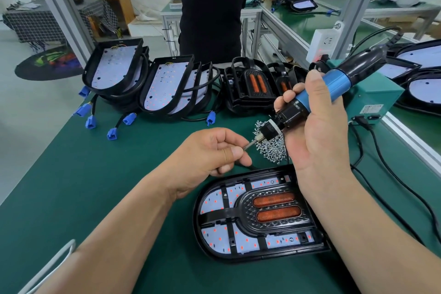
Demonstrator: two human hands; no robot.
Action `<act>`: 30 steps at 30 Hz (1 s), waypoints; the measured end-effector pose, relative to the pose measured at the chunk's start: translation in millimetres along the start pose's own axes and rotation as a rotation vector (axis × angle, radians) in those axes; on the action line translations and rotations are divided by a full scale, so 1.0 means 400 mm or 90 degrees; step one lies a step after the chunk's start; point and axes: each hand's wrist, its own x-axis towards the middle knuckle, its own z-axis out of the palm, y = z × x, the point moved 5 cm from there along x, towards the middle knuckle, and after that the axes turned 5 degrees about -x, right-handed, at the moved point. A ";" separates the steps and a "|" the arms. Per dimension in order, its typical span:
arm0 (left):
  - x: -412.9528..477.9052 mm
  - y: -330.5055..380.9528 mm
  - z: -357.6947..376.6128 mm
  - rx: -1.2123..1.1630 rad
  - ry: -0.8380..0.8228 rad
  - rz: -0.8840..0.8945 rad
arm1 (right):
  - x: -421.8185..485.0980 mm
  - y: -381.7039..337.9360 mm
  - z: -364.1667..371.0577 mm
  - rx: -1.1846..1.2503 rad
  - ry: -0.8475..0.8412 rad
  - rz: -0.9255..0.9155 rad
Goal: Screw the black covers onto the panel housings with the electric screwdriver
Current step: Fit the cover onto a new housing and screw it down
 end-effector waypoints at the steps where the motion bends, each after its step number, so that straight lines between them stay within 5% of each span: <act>1: 0.000 0.000 0.000 0.006 0.002 0.002 | 0.001 0.001 0.000 -0.002 0.001 0.003; 14: 0.001 -0.001 -0.002 -0.002 -0.020 0.014 | 0.003 0.016 -0.018 0.021 0.053 0.028; 20: -0.004 -0.009 -0.014 -0.061 0.015 -0.075 | -0.001 0.006 -0.026 0.085 0.074 0.061; 30: -0.035 -0.004 -0.027 0.259 -0.112 -0.141 | -0.096 -0.026 0.038 0.064 -0.135 0.076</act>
